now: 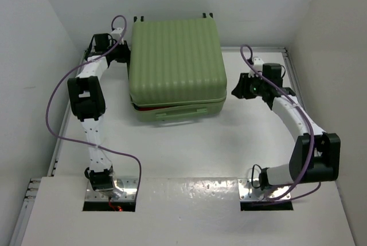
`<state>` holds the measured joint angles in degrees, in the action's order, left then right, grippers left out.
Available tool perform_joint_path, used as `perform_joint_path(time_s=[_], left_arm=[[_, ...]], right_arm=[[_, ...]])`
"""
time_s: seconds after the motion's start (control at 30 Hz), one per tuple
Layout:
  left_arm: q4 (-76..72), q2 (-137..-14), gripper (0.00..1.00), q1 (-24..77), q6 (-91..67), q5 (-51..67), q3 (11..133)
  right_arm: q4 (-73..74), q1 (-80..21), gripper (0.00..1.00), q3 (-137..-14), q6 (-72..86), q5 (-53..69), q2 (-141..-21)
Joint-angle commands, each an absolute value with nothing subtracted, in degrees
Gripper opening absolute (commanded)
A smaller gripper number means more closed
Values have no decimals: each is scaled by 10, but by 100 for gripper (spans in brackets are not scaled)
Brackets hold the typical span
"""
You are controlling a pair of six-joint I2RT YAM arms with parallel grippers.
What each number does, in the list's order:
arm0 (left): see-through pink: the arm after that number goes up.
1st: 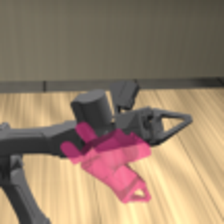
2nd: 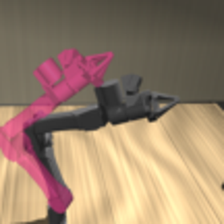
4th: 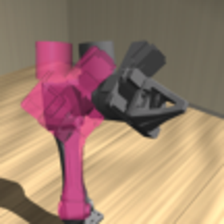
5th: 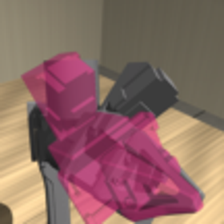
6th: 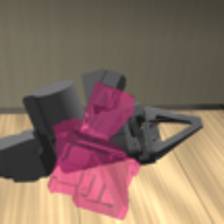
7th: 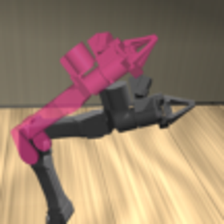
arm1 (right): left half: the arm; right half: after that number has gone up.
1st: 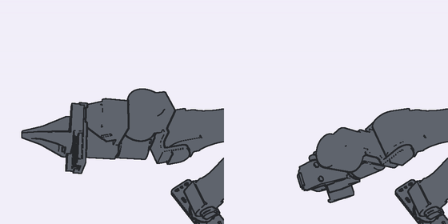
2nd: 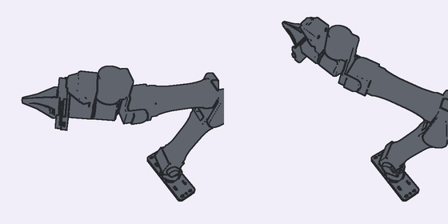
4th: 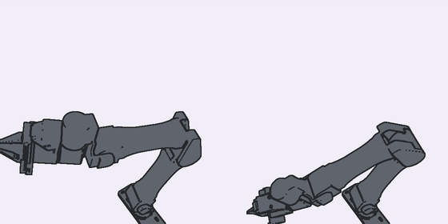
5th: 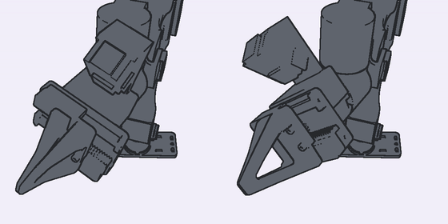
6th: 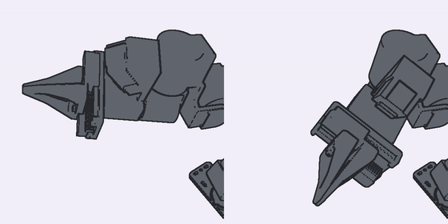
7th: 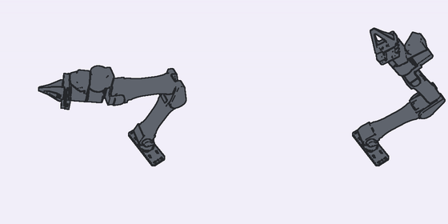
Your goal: Pack the luggage
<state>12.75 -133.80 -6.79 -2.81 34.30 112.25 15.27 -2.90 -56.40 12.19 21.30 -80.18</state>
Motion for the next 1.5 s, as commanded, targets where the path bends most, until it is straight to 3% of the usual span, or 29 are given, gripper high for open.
perform_joint_path(time_s=[0.0, 0.1, 0.3, 0.43, 0.67, 0.87, 1.03, 1.17, 1.3, 1.43, 1.47], left_arm=[[267, -1366, 4, -41, 48, 405, 1092], [278, -1371, 4, -30, 61, 399, 1092], [305, -1376, 5, -25, 90, 422, 1081], [332, -1392, 6, -57, 96, 477, 1103], [354, -1403, 6, -86, 99, 445, 1144], [376, -1425, 6, -103, 130, 427, 1149], [452, -1487, 6, -115, 167, 415, 1254], [472, -1518, 8, -122, 160, 409, 1290], [472, -1513, 8, -122, 160, 409, 1277], [467, -1513, 8, -122, 160, 403, 1277], [467, -1513, 8, -122, 160, 403, 1277]], right_arm=[[19, 15, 36, -519, 69, 275, -787], [-49, 61, 29, -512, 7, 436, -832], [-146, 83, 24, -487, -145, 588, -881], [-236, 81, 25, -466, -122, 670, -916], [-273, 64, 35, -481, -174, 665, -983], [-340, 53, 35, -494, -195, 693, -1047], [-354, 51, 37, -536, -203, 686, -1084], [-364, 49, 45, -561, -197, 687, -1117], [-445, 49, 51, -577, -106, 733, -1137], [-538, 46, 48, -588, -24, 786, -1157], [-627, 43, 46, -598, 62, 814, -1169]])
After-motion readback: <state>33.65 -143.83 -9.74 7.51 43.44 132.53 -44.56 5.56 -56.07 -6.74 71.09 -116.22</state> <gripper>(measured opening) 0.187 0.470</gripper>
